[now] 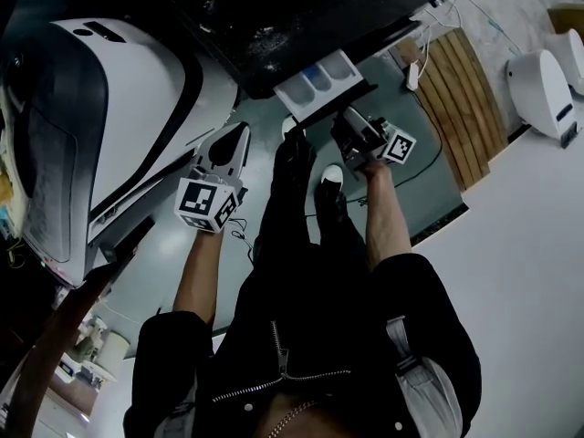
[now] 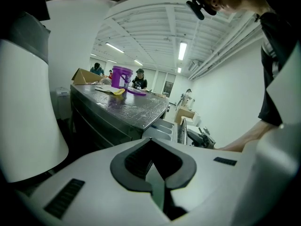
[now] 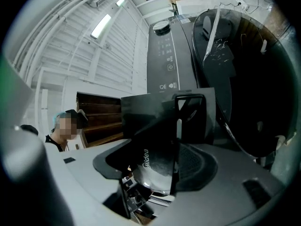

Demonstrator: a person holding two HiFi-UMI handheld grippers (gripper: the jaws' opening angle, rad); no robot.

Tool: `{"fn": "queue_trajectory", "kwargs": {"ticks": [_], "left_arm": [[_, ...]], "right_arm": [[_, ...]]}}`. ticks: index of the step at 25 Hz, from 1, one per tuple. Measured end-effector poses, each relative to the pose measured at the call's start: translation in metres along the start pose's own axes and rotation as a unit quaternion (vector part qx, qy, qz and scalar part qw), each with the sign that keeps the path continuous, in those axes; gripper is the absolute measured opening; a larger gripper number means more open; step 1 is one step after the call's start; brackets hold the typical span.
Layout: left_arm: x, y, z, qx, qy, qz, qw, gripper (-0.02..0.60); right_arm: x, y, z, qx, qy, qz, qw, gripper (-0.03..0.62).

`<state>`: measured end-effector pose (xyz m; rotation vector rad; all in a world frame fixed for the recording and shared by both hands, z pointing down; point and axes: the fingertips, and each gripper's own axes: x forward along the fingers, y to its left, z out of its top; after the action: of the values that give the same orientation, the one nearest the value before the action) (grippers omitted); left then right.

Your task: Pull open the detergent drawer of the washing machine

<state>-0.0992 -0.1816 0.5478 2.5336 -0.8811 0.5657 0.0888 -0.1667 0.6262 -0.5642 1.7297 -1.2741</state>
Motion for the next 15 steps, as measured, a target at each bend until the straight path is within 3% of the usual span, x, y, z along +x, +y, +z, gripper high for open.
{"fn": "queue_trajectory", "kwargs": {"ticks": [12, 15], "left_arm": [[0.003, -0.028, 0.003, 0.014, 0.002, -0.018, 0.9997, 0.018], [0.002, -0.037, 0.002, 0.019, 0.004, -0.022, 0.9996, 0.018]], "right_arm": [[-0.045, 0.018, -0.006, -0.002, -0.01, -0.011, 1.0, 0.27], [-0.053, 0.013, -0.011, 0.006, -0.011, -0.031, 0.999, 0.236]]}}
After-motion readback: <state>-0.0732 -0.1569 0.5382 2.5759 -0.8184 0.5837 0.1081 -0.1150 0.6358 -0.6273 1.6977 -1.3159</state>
